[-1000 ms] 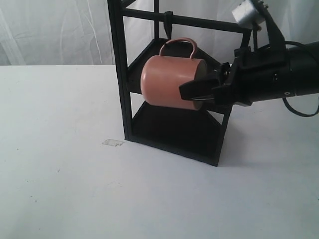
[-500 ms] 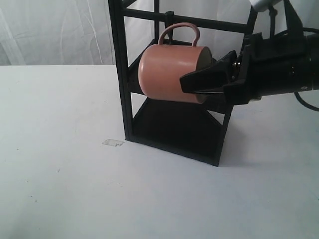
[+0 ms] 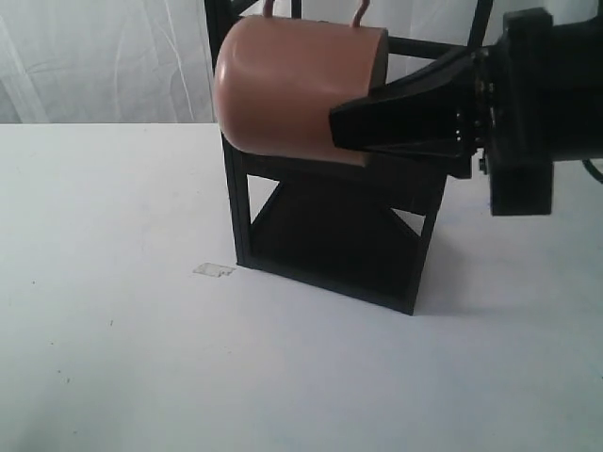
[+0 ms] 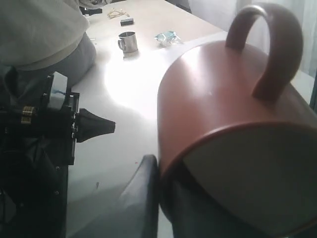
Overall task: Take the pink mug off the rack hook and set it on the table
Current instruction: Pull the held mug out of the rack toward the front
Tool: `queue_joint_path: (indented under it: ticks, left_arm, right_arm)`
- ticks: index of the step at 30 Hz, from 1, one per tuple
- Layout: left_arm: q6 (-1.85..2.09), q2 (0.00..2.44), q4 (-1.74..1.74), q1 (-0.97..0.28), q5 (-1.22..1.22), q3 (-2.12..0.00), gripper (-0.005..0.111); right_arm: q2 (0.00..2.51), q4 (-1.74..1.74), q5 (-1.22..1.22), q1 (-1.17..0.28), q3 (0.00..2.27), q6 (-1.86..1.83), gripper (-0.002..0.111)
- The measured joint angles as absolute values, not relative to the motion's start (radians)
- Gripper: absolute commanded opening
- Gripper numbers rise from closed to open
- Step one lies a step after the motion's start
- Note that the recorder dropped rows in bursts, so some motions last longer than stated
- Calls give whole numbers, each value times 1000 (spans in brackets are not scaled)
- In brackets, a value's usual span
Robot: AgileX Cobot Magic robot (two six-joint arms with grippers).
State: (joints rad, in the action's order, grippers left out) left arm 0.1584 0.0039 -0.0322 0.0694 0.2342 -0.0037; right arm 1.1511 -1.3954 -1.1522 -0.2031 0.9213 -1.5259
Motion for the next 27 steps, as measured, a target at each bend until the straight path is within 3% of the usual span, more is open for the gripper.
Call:
queue_joint_path:
  ticks: [15, 27]
  left_arm:
    - [158, 4, -32, 69, 234, -4, 0]
    - [158, 4, -32, 69, 234, -4, 0]
  right_arm:
    - [1080, -1197, -1085, -390, 913, -1527, 0]
    - [1068, -1192, -1009, -399, 817, -1455, 0]
